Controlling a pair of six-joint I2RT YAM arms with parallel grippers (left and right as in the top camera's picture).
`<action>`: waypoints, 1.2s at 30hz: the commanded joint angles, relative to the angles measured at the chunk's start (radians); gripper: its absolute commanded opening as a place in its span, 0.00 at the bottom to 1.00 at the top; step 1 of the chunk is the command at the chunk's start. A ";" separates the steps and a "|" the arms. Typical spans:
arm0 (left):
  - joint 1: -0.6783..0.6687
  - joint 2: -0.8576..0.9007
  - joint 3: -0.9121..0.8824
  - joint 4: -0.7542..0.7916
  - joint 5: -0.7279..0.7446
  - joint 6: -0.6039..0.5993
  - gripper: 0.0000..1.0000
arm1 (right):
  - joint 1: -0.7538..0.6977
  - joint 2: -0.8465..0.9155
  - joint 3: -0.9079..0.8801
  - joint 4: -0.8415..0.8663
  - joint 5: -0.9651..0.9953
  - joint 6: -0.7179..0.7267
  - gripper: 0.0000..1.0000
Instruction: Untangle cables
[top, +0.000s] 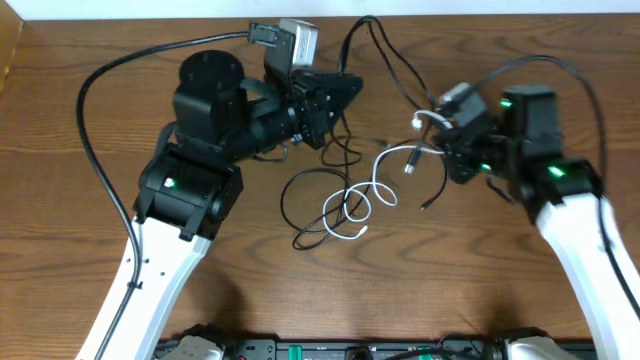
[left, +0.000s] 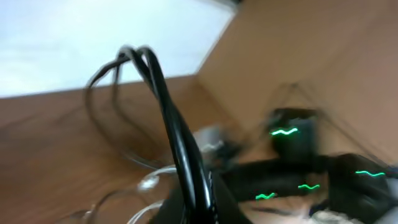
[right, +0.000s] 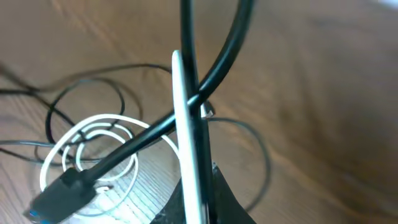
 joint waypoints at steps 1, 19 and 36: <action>0.000 0.023 0.010 -0.049 -0.203 0.093 0.07 | -0.040 -0.113 0.007 -0.023 0.016 0.022 0.06; 0.001 0.026 0.010 -0.050 -0.292 0.100 0.07 | -0.057 -0.126 0.006 -0.093 -0.158 0.040 0.52; 0.001 0.026 0.010 -0.283 -0.631 0.217 0.07 | 0.124 0.257 0.006 0.018 -0.224 0.077 0.80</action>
